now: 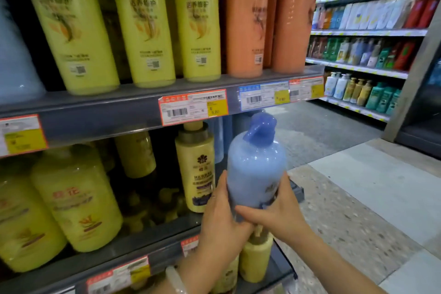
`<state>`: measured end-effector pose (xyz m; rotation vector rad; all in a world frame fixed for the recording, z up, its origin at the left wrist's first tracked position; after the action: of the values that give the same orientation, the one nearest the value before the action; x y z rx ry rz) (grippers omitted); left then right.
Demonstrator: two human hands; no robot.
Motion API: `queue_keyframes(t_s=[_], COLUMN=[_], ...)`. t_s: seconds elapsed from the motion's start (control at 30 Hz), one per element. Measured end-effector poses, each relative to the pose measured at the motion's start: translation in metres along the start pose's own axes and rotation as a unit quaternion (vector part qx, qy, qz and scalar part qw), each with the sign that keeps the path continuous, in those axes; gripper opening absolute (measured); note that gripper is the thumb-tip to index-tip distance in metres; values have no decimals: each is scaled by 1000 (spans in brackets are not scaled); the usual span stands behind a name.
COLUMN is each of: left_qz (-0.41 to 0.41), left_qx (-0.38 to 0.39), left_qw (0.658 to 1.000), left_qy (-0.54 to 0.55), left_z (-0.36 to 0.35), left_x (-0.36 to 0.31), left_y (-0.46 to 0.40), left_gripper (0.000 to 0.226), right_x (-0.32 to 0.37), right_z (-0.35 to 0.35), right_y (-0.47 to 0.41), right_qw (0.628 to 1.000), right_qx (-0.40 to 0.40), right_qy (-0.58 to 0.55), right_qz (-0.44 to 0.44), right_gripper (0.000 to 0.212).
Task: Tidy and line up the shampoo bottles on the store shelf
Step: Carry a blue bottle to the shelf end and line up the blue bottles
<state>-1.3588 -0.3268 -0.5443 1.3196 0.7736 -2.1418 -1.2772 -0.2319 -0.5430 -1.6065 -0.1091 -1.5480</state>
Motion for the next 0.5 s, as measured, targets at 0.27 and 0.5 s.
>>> queue_keyframes(t_s=[0.27,0.5], left_qz=[12,38], left_qx=[-68,-73], left_qw=[997,993], left_qy=[-23,-82], left_z=[-15,-32], left_x=[9,11], left_y=[-40,-49], left_gripper=[73,87], right_x=[-25,-44], right_z=[4,9], right_y=[-44,-50], right_qw=[999,999], right_qx=[43,33], right_qy=[16,-13], right_qz=[10,-16], right_gripper=[83,77])
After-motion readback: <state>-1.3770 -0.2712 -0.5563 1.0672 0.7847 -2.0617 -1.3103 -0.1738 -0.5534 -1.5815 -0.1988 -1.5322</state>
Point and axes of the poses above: each hand's wrist, its own y-axis away from the middle knuckle, its own z-axis out of the back of the hand, x = y × z, the point moved 4 cm from there along -y, towards the middle knuckle, and after that the axes turned 9 degrees about z, right-handed, at the moved point
